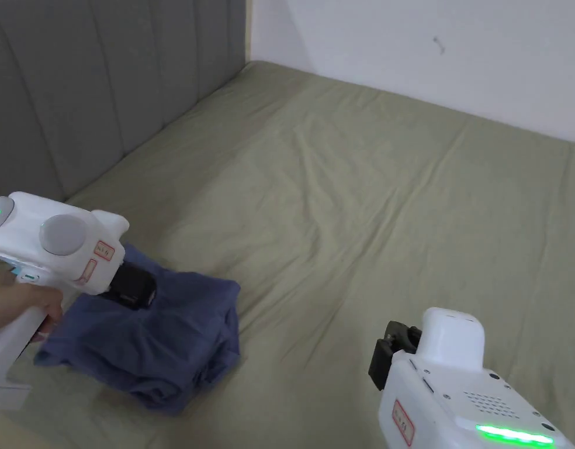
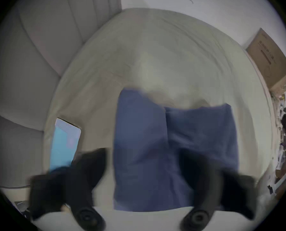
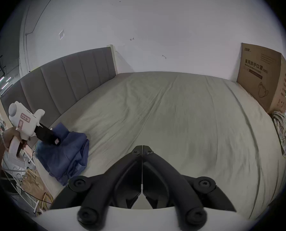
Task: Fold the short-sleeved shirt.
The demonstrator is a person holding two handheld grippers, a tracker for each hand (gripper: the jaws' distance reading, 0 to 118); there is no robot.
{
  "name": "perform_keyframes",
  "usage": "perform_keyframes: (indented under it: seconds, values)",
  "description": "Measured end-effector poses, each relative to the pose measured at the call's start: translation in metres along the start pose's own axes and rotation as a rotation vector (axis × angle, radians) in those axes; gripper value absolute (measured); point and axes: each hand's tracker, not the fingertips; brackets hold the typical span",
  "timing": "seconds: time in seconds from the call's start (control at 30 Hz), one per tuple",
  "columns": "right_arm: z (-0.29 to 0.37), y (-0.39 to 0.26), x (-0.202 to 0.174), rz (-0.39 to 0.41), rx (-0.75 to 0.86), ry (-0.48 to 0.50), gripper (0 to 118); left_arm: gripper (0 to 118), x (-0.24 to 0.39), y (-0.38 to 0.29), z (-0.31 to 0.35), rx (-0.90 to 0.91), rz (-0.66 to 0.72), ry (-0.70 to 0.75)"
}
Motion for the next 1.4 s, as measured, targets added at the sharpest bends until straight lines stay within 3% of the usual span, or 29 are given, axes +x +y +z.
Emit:
perform_keyframes:
  seconds: [0.03, 0.2, 0.23, 0.27, 0.3, 0.33, 0.37, 0.43, 0.53, 0.6, 0.77, 0.93, 1.03, 1.4]
  values:
    - [-0.001, 0.000, 0.000, -0.001, -0.005, 0.004, 1, 118, -0.001, -0.001, 0.002, 0.018, 0.004, 0.005]
    - [-0.001, -0.002, 0.004, -0.004, -0.015, 0.006, 1, 118, 0.002, -0.005, 0.025, 0.077, 0.109, -0.096]
    - [0.001, -0.002, 0.006, -0.008, -0.017, 0.006, 1, 113, 0.007, -0.009, 0.032, 0.096, 0.134, -0.134]
    - [0.003, -0.002, 0.008, -0.012, -0.018, 0.008, 1, 102, 0.014, -0.013, 0.040, 0.113, 0.157, -0.174]
    - [0.005, -0.002, 0.009, -0.014, -0.019, 0.007, 1, 81, 0.021, -0.016, 0.047, 0.138, 0.169, -0.214]
    - [0.008, -0.001, 0.011, -0.015, -0.017, 0.007, 1, 40, 0.031, -0.021, 0.054, 0.159, 0.176, -0.240]
    - [0.011, -0.001, 0.013, -0.015, -0.015, 0.008, 1, 11, 0.043, -0.026, 0.060, 0.177, 0.176, -0.242]
    - [0.018, 0.001, 0.019, -0.014, -0.014, 0.010, 1, 0, 0.066, -0.039, 0.068, 0.188, 0.205, -0.242]
    - [0.032, 0.003, 0.029, -0.015, -0.003, 0.013, 1, 0, 0.104, -0.058, 0.086, 0.230, 0.195, -0.298]
    - [0.041, 0.004, 0.037, -0.023, 0.005, 0.010, 1, 0, 0.128, -0.067, 0.100, 0.269, 0.195, -0.254]
    - [0.071, 0.010, 0.062, -0.050, 0.051, -0.010, 1, 0, 0.189, -0.078, 0.140, 0.375, 0.036, -0.144]
    - [0.105, 0.019, 0.092, -0.089, 0.117, -0.044, 1, 0, 0.237, -0.085, 0.189, 0.530, -0.002, -0.183]
    - [0.129, 0.030, 0.111, -0.102, 0.188, -0.094, 1, 0, 0.272, -0.089, 0.216, 0.654, -0.070, -0.118]
    - [0.222, 0.054, 0.157, -0.077, 0.417, -0.279, 1, 0, 0.361, -0.104, 0.287, 0.943, -0.151, -0.097]
